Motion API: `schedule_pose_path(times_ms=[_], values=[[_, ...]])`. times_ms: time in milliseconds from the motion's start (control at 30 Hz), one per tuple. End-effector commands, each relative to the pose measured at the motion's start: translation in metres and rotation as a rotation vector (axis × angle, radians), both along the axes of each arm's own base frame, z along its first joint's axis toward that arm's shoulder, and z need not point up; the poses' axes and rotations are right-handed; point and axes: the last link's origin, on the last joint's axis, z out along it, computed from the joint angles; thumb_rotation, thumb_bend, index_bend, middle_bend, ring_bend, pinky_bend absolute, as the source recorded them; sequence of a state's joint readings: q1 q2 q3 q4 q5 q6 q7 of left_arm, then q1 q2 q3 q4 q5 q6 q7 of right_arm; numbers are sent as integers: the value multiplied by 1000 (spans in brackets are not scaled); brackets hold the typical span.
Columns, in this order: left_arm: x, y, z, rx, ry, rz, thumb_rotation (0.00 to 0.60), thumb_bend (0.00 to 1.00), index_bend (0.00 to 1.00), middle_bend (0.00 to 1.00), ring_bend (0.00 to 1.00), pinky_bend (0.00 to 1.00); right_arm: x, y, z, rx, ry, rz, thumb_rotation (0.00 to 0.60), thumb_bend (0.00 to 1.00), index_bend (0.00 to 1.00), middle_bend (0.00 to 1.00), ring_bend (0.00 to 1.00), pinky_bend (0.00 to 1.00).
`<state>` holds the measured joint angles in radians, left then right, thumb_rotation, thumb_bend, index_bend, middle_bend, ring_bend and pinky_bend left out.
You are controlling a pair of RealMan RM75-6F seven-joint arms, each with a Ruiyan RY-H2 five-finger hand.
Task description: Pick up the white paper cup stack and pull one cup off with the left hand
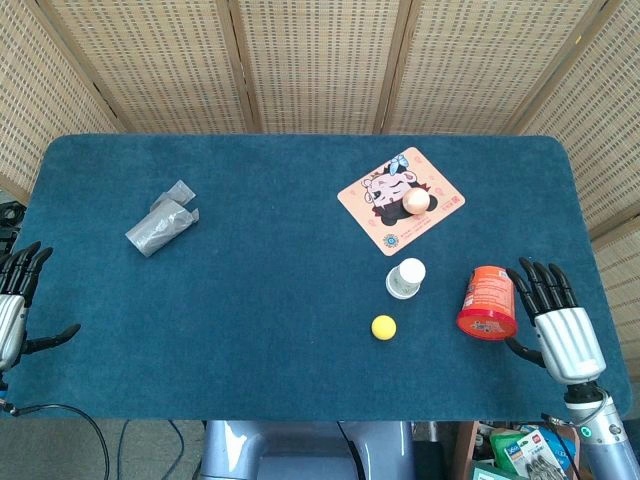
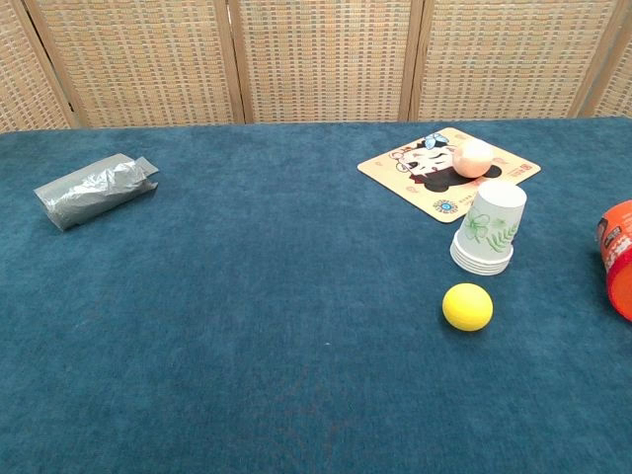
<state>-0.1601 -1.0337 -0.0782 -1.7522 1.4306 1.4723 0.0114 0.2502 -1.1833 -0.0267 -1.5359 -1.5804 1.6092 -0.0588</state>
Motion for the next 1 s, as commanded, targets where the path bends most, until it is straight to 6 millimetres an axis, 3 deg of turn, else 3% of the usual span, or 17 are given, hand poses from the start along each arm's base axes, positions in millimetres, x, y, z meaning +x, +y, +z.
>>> schedule_pose_path(times_ms=[33,300,467,633,867,1000], values=[[0,0,0,2,0,-2,600,0,0,0,0,0,0,1,-1,-1,3,1,600,0,0,0,0,0],[-1,1,1,3,-2,0,600,0,0,0,0,0,14,-7,-14,61,-39,52,600,0,0,0,0,0],[-3,5,0,0,-1,11,600,0,0,0,0,0,50,-50,-21,181,-55,118,600,0,37,29,0,16],[-1,7,-2,3,11,10,600,0,0,0,0,0,93,-105,-36,317,-89,90,600,0,103,157,57,211],[-3,10,-4,-4,17,21,600,0,0,0,0,0,109,-134,-60,401,-154,-19,600,83,179,246,167,345],[-3,11,-4,-5,14,21,600,0,0,0,0,0,111,-144,-79,429,-154,-77,600,134,220,279,192,372]])
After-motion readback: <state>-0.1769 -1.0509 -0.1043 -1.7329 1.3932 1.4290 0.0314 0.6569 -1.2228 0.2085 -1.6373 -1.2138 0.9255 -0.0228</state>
